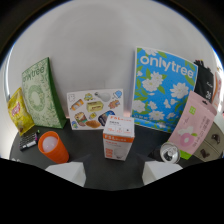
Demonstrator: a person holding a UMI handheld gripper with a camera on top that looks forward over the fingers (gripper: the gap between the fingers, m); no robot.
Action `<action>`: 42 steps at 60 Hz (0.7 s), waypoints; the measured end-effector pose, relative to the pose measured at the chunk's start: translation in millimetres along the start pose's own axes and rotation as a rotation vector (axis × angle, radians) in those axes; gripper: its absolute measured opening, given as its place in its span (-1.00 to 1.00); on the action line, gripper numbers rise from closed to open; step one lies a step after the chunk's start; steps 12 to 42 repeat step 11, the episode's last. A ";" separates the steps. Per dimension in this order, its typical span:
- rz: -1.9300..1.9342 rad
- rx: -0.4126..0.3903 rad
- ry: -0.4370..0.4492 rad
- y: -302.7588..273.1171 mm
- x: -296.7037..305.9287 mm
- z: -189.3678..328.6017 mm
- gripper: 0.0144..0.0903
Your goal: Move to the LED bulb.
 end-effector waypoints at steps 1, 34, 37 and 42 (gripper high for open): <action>0.000 -0.001 0.000 0.1 -0.3 0.0 0.88; -0.005 -0.002 0.006 0.3 0.2 0.9 0.88; -0.005 -0.002 0.006 0.3 0.2 0.9 0.88; -0.005 -0.002 0.006 0.3 0.2 0.9 0.88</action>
